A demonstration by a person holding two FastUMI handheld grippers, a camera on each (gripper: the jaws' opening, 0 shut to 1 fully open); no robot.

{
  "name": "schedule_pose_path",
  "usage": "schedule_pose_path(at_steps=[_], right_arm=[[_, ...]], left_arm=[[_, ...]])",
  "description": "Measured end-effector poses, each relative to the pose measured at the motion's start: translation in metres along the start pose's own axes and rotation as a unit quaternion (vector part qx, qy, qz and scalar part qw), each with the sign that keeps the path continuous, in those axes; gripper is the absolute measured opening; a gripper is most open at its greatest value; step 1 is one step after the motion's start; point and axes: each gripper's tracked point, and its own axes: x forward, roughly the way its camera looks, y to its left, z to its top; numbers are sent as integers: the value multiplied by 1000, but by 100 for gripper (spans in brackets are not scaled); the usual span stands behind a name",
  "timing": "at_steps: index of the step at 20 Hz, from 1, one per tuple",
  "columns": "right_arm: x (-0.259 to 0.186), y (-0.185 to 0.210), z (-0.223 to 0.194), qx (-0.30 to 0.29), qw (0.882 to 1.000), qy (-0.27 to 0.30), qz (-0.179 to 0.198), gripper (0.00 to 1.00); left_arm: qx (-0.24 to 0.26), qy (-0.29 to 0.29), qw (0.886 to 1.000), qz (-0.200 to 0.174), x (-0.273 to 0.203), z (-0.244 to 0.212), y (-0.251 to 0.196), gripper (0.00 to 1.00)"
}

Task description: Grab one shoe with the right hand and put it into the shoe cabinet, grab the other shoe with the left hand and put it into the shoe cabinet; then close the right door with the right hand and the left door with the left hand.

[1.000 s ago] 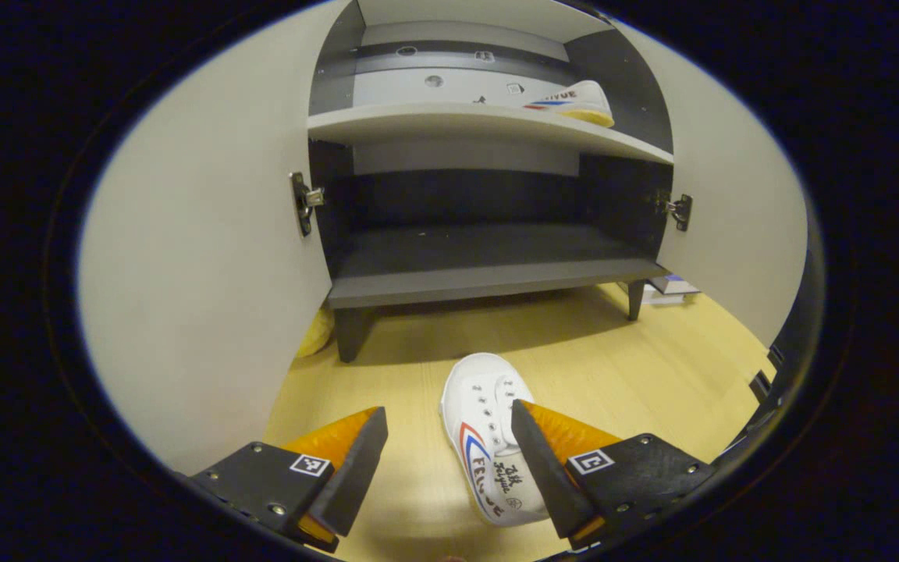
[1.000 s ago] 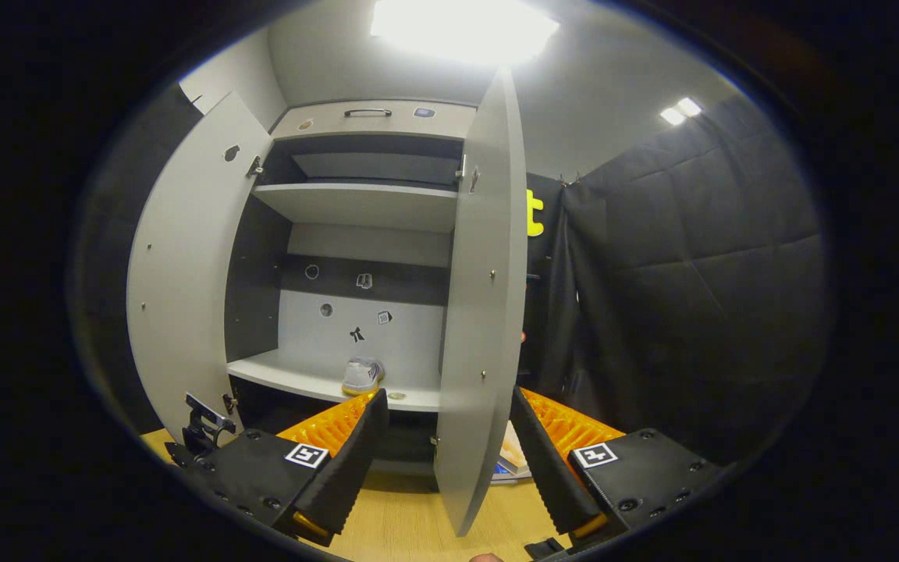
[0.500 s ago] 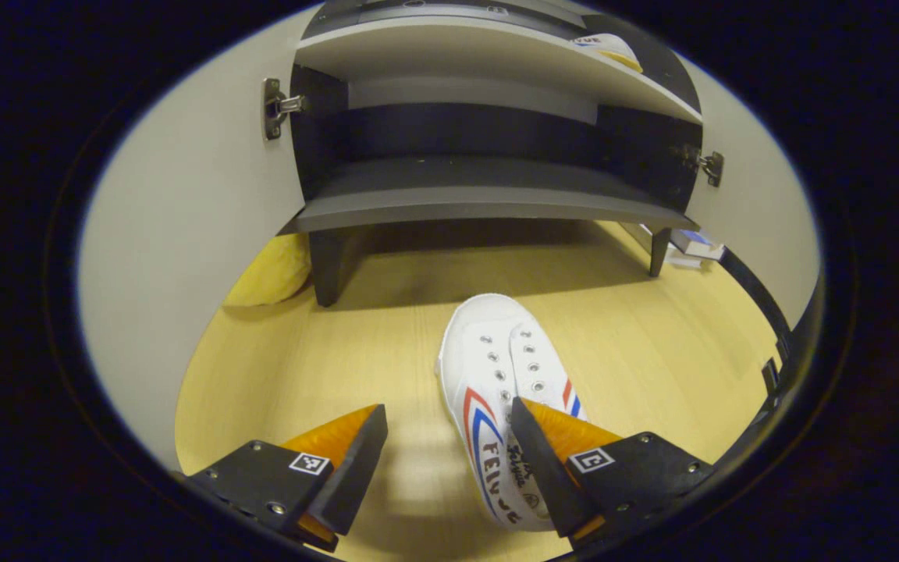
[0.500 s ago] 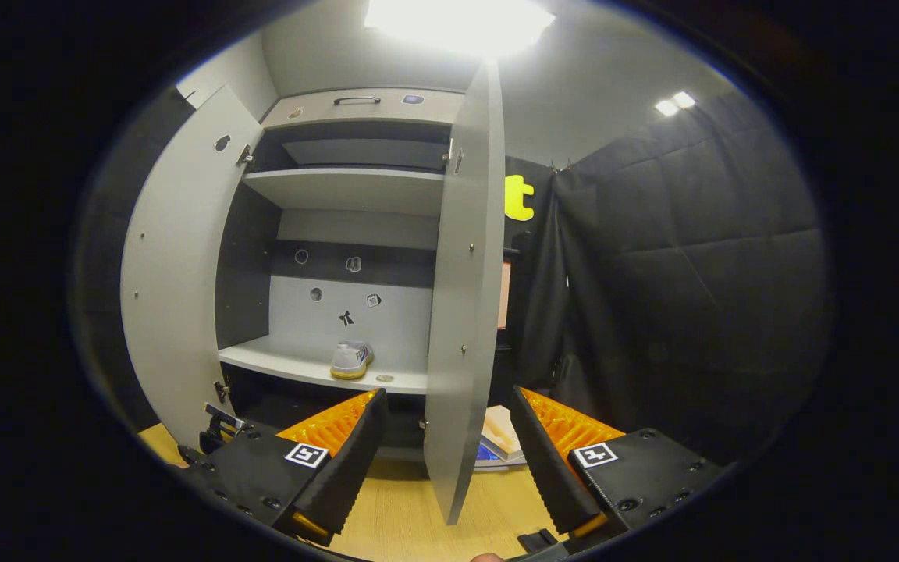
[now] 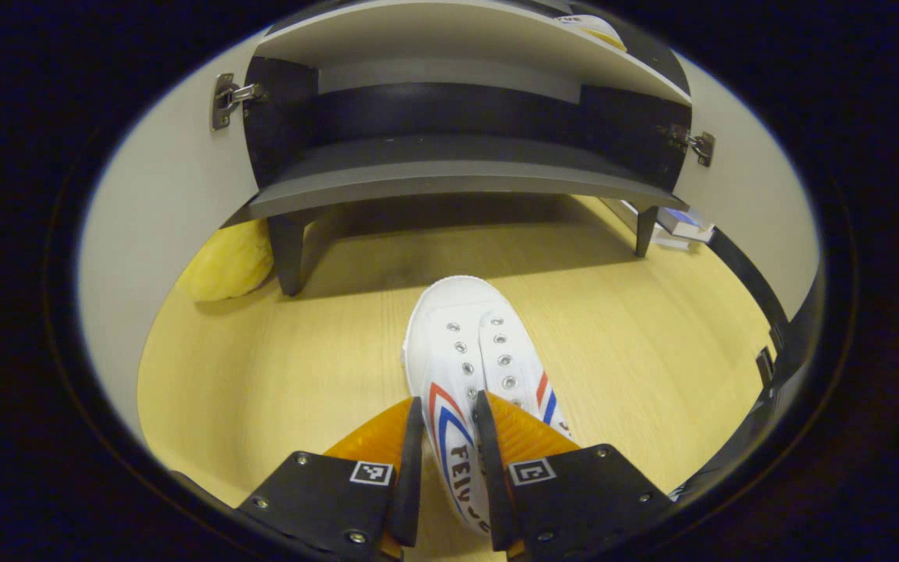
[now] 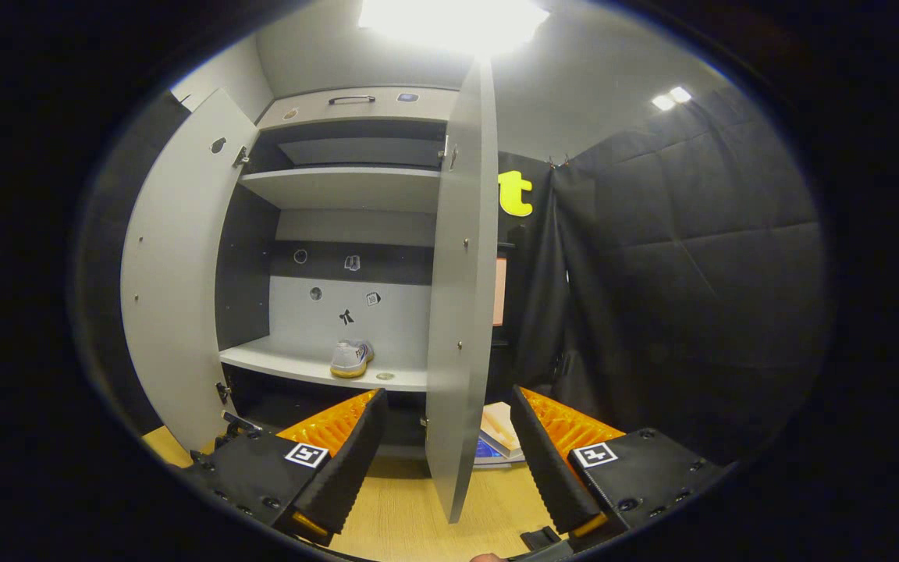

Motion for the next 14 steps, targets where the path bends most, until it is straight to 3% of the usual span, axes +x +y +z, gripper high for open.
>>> schedule_pose_path(at_steps=[3, 4, 5, 14], right_arm=[[-2, -3, 0, 2, 1000, 0, -1, 98], [-3, -3, -2, 2, 1000, 1, -1, 98], [-5, -4, -3, 2, 1000, 3, -1, 98], [-12, -14, -4, -5, 1000, 8, -2, 98]], left_arm=[[-27, -22, 999, 10, 1, 0, 1, 11], [-31, -32, 999, 16, 4, 2, 2, 11], [-32, -34, 999, 20, -4, 2, 0, 3], [-33, -64, 997, 30, -6, 14, 3, 1]])
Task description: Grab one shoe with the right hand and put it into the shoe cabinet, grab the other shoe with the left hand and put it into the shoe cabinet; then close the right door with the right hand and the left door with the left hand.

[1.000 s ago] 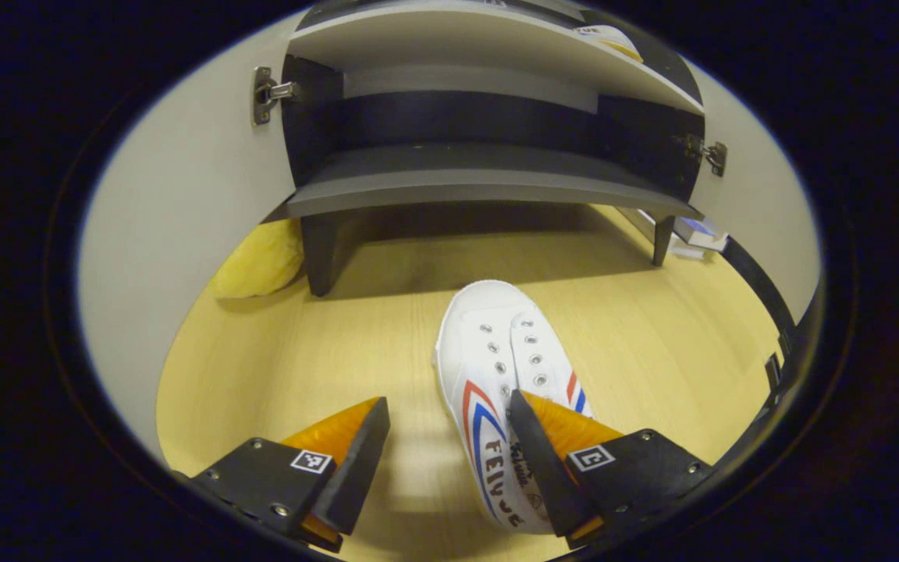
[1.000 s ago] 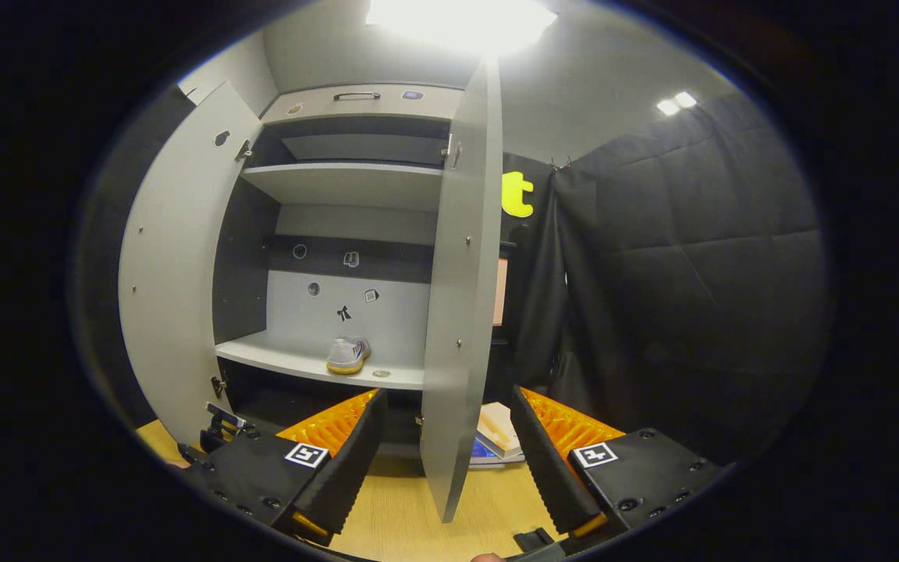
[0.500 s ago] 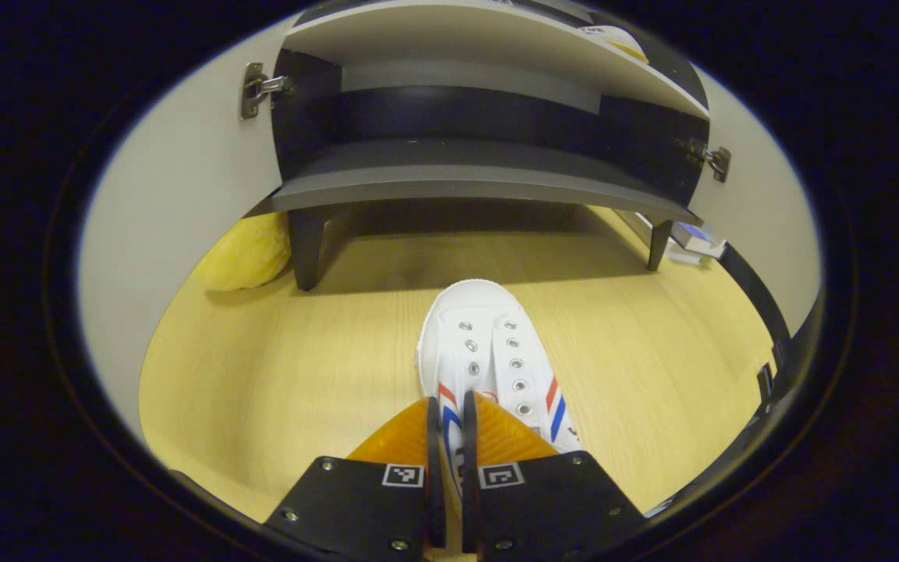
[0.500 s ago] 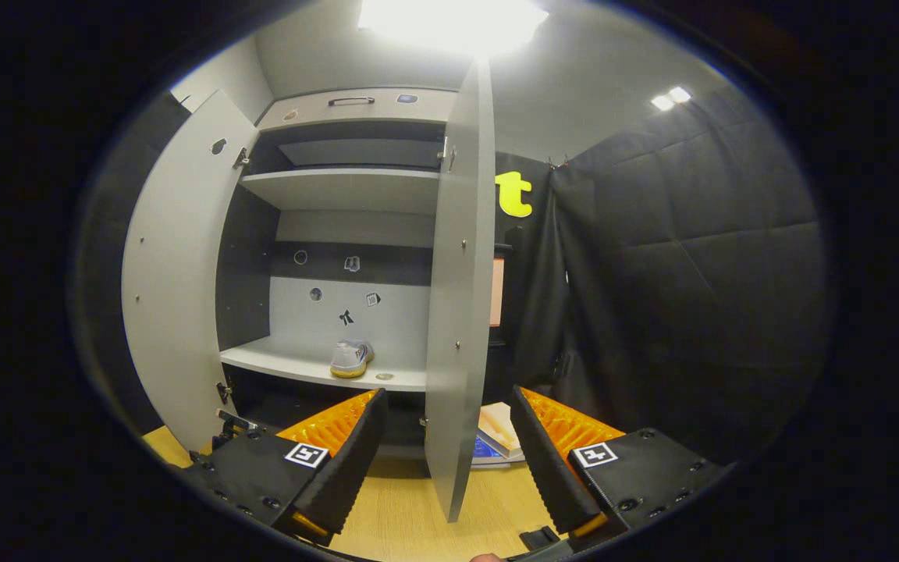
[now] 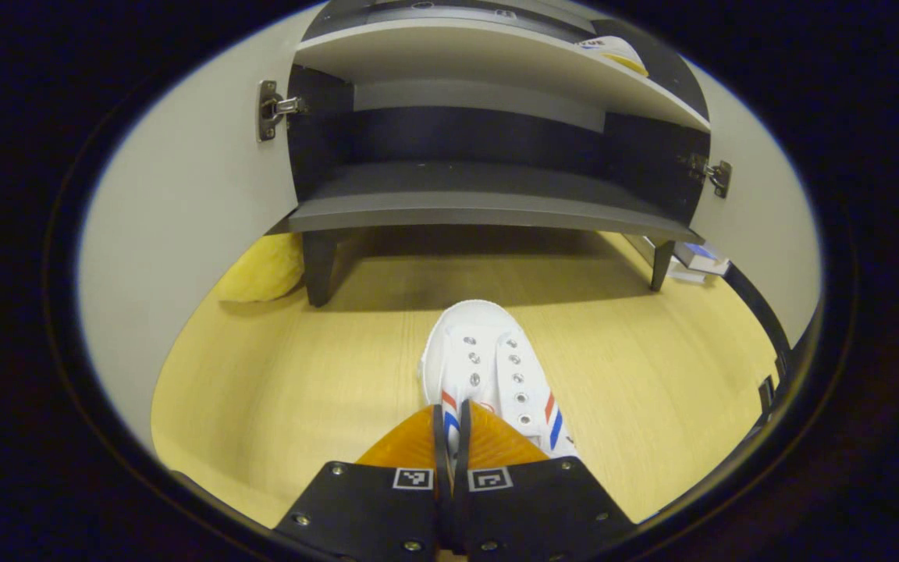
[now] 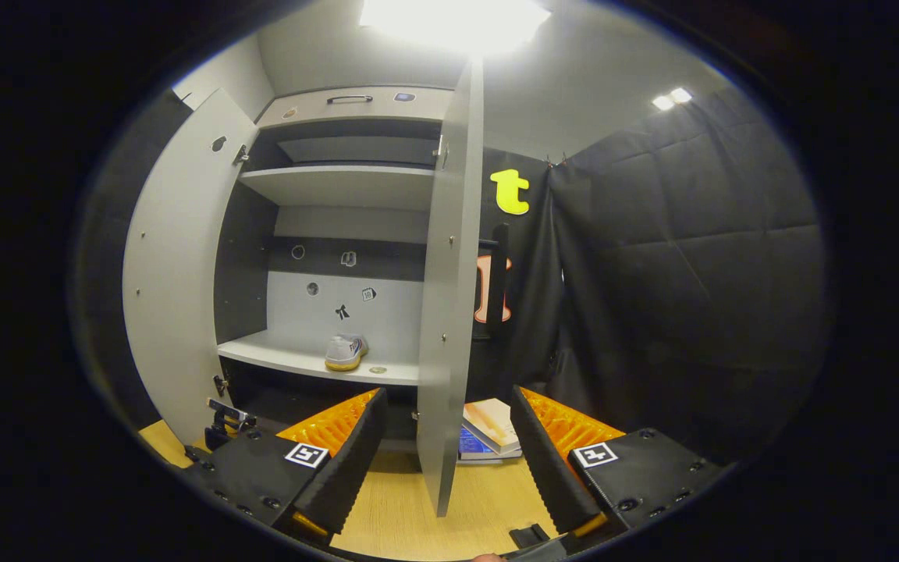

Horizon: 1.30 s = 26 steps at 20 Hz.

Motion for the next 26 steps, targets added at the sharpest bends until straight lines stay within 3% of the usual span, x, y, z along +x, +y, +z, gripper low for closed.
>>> schedule_pose_path(at_steps=[13, 20, 26], right_arm=[[-1, 1, 7, -2, 1000, -10, 16, 98], [-2, 2, 4, -1, 1000, -9, 26, 96], [-1, 2, 10, -3, 999, -19, 32, 98]], left_arm=[[-8, -90, 996, -24, -50, 76, -14, 1], [-3, -113, 993, -38, -73, 86, -22, 2], [-6, -182, 981, -60, -123, 140, -38, 1]])
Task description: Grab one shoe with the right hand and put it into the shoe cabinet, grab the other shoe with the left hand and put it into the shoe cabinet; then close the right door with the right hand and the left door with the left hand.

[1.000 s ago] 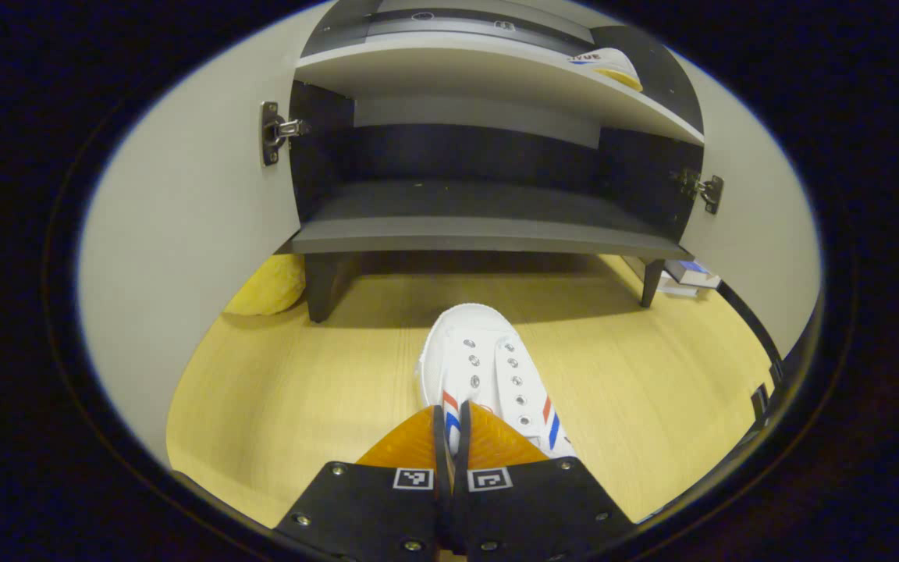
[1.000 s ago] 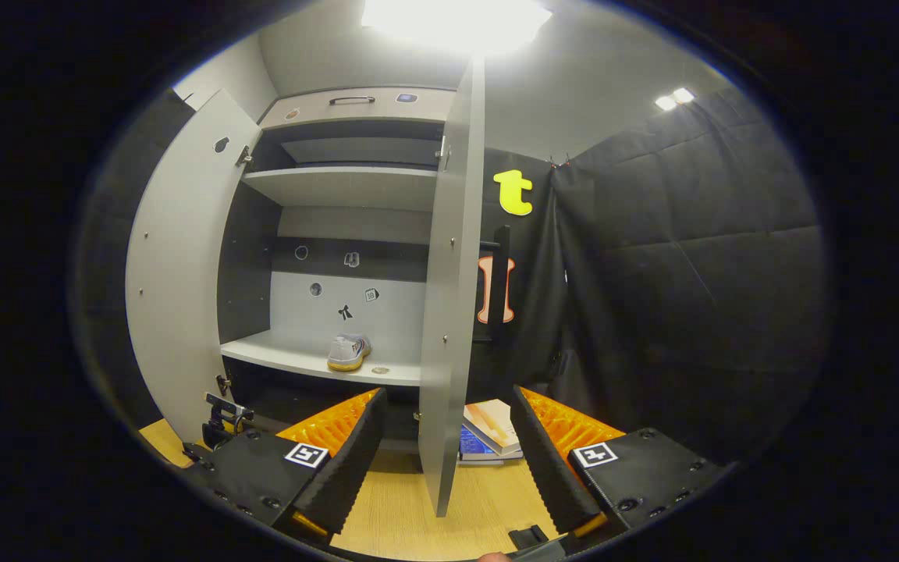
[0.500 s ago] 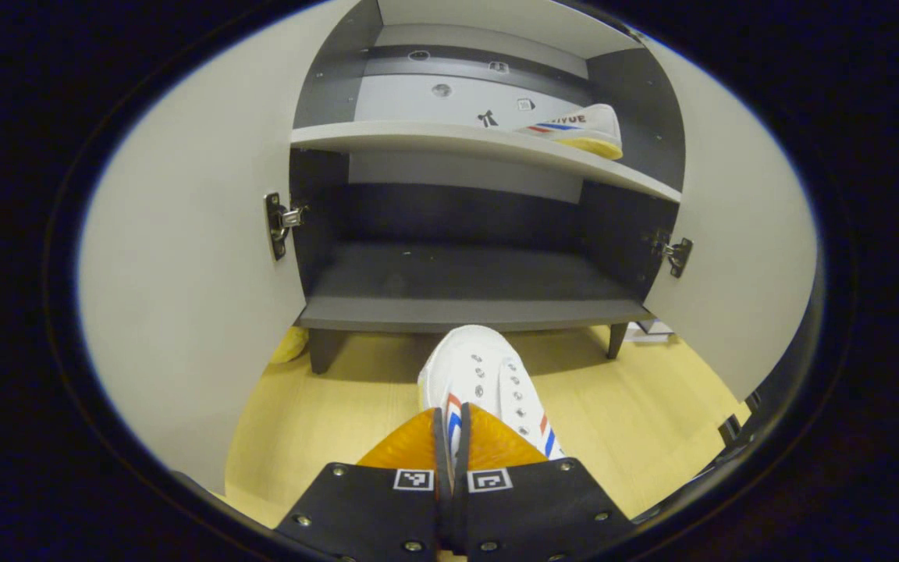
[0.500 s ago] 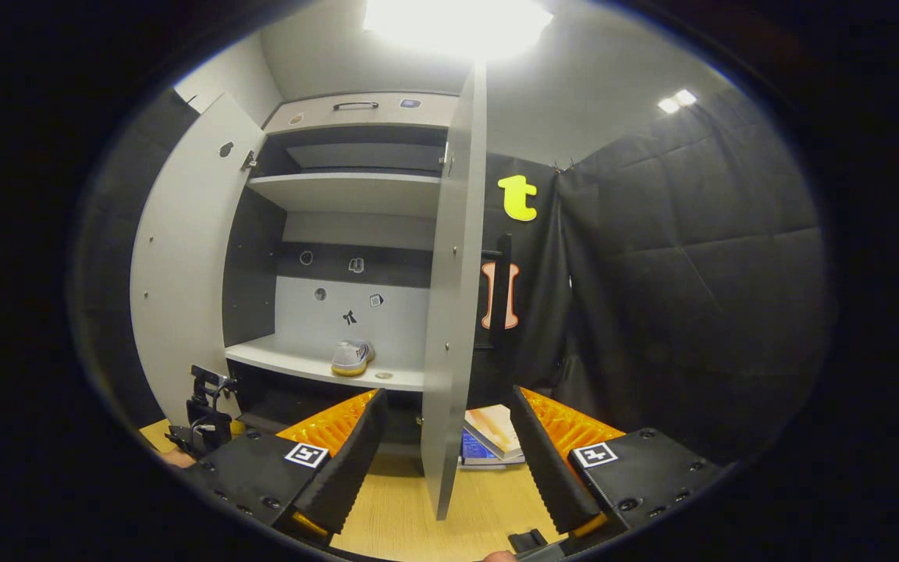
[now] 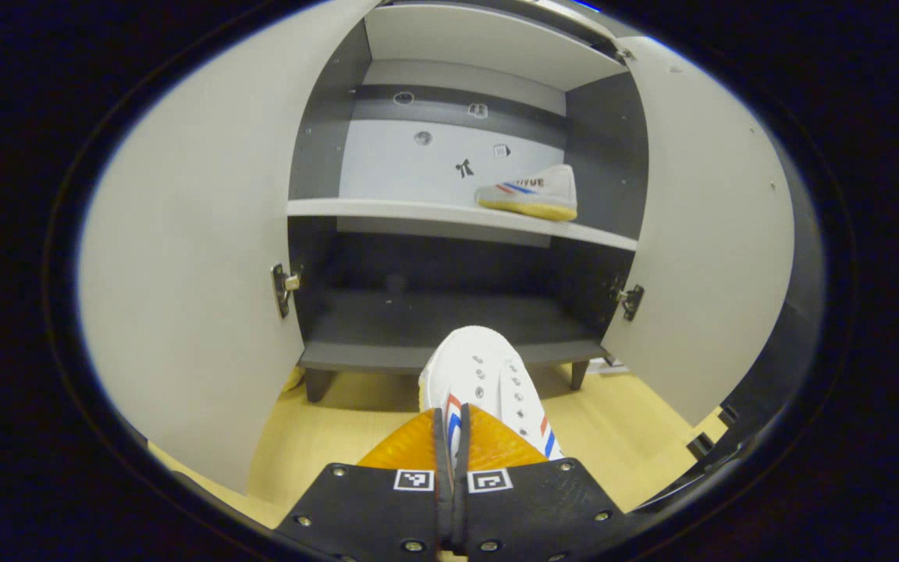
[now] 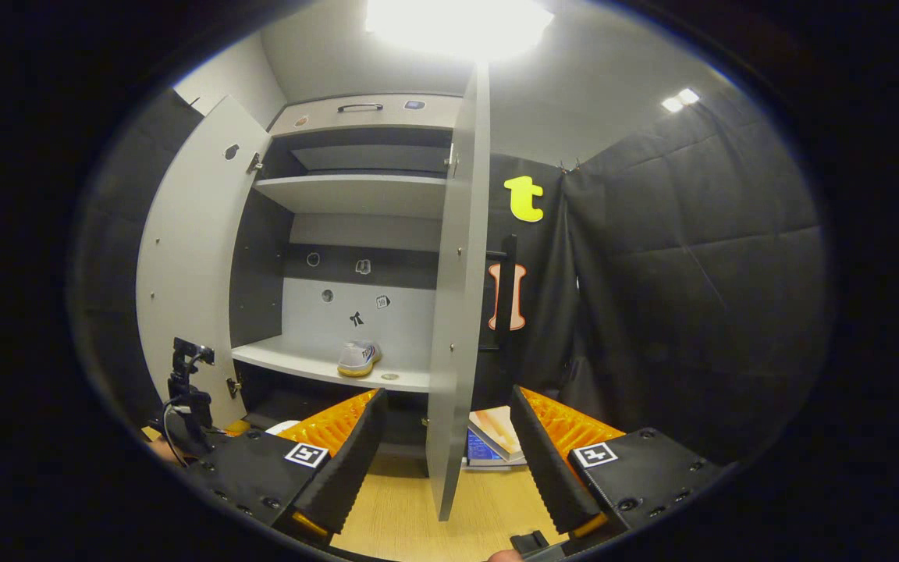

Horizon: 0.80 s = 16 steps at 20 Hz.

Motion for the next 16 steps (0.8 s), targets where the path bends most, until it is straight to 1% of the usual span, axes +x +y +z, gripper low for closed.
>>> schedule_pose_path(at_steps=[3, 4, 8, 9, 10, 11, 16], right_arm=[[-1, -1, 4, -1, 1000, -6, 1, 98], [-2, -1, 7, 0, 1000, -9, 1, 98], [-5, -6, 14, 2, 1000, -21, -4, 98], [-6, -9, 15, 1, 1000, -24, -6, 98], [-7, -10, 16, 0, 1000, -24, -9, 96], [-7, -11, 16, -1, 1000, -25, -11, 98], [-14, -24, 9, 0, 1000, -18, -24, 98]], left_arm=[[-5, -39, 999, -12, -9, 47, -11, 1], [-8, -51, 999, -11, -14, 60, -12, 2], [-20, -92, 995, -16, -25, 105, -16, 1], [-21, -99, 995, -16, -24, 115, -16, 2], [-22, -105, 994, -15, -21, 124, -15, 1], [-21, -111, 993, -14, -21, 132, -14, 1], [-30, -142, 989, 1, 10, 176, -5, 1]])
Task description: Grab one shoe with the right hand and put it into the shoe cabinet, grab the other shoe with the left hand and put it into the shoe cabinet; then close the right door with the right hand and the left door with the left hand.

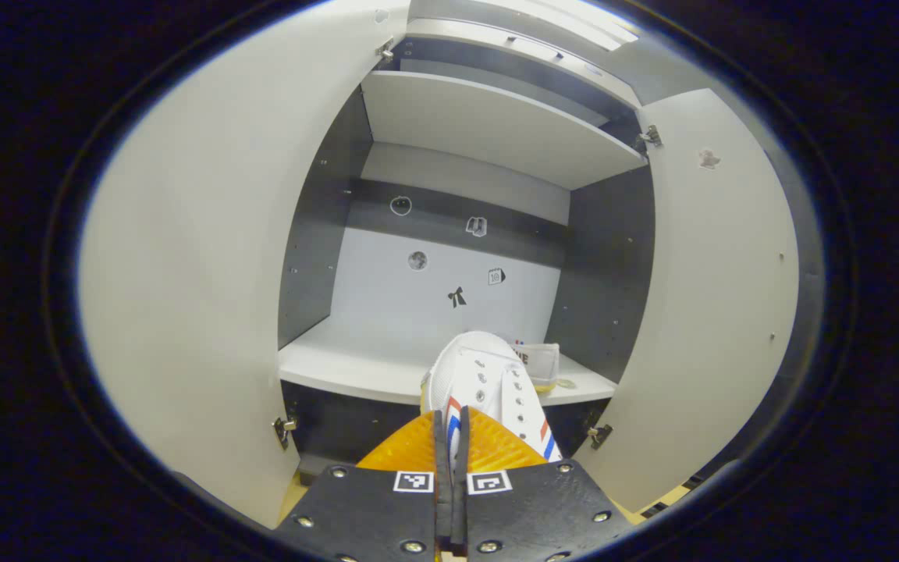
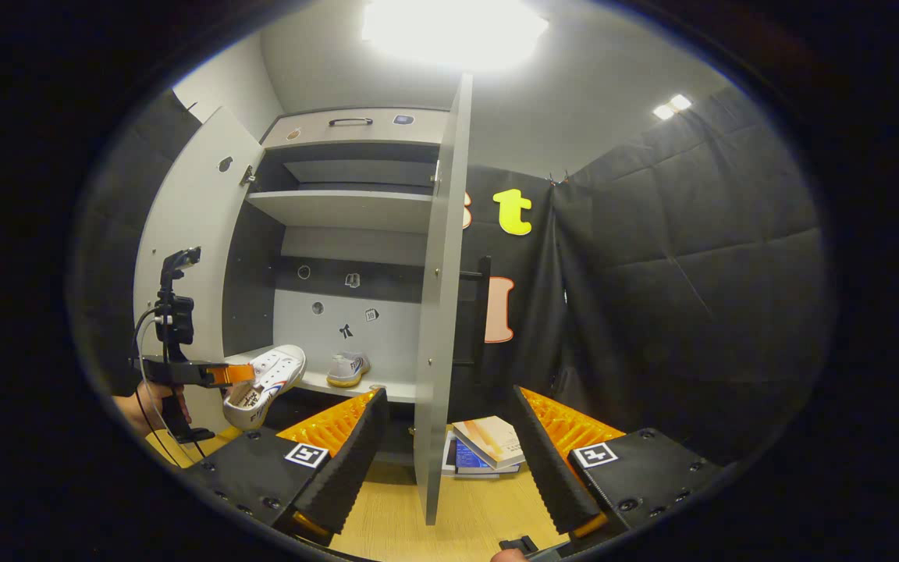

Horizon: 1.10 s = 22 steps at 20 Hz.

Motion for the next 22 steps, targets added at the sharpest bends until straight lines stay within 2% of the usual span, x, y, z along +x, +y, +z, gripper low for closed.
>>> schedule_pose_path(at_steps=[4, 10, 13, 18, 22], right_arm=[[-9, -14, -4, 4, 1000, 4, -14, 98], [-10, -32, -19, 5, 999, 19, -31, 98], [-11, -40, -27, 4, 999, 28, -40, 98], [-10, -47, -33, 3, 998, 37, -47, 98], [-10, -51, -36, 3, 998, 39, -47, 98]], left_arm=[[1, -10, 1000, 12, 37, 20, 8, 1], [-26, -8, 999, 27, 98, 37, 16, 1], [-23, -1, 999, 35, 128, 38, 21, 1], [-50, 11, 997, 56, 163, 41, 35, 1], [-55, 49, 995, 74, 184, 22, 48, 1]])
